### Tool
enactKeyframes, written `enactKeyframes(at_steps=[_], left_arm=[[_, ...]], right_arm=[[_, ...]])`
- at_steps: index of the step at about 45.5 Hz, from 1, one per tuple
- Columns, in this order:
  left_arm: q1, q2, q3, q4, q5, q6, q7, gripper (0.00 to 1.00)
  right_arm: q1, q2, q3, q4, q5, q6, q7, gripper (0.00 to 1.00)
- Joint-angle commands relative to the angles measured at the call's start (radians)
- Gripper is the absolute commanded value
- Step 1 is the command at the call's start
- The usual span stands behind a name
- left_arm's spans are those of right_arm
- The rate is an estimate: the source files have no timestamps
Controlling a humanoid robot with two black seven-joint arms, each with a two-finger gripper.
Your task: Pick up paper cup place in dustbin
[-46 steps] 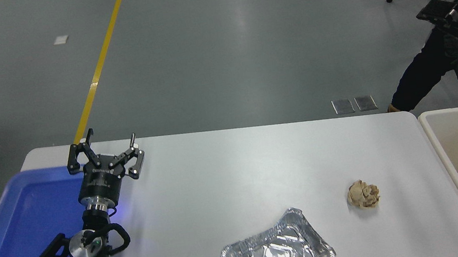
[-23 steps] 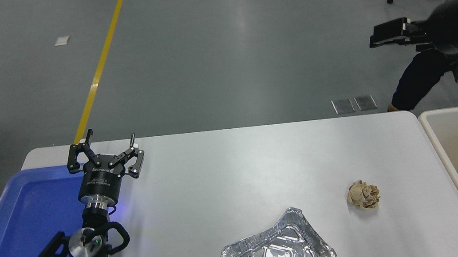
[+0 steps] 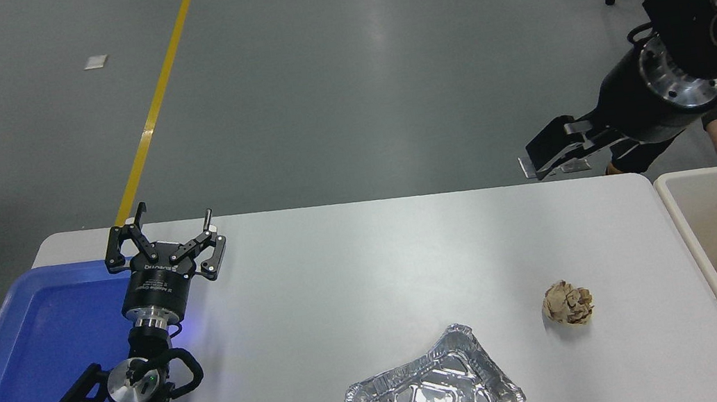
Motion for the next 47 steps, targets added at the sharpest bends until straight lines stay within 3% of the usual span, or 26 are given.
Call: enactKeyframes(at_steps=[1, 38, 47], left_arm=[[-0.001, 0.0, 0.0, 0.0, 0.0, 0.0, 0.0, 0.99], [0.0, 0.0, 0.0, 0.0, 0.0, 0.0, 0.0, 0.99], [0.0, 0.0, 0.0, 0.0, 0.0, 0.0, 0.0, 0.99]], right_arm=[[-0.058, 0.106, 0.02, -0.012, 0.073, 0.058, 0.003, 1.0], [0.014, 0.099, -0.082, 0.01, 0.19, 0.11, 0.003, 1.0], [0.024, 0.099, -0.083, 0.01, 0.19, 0.11, 0.022, 1.0]])
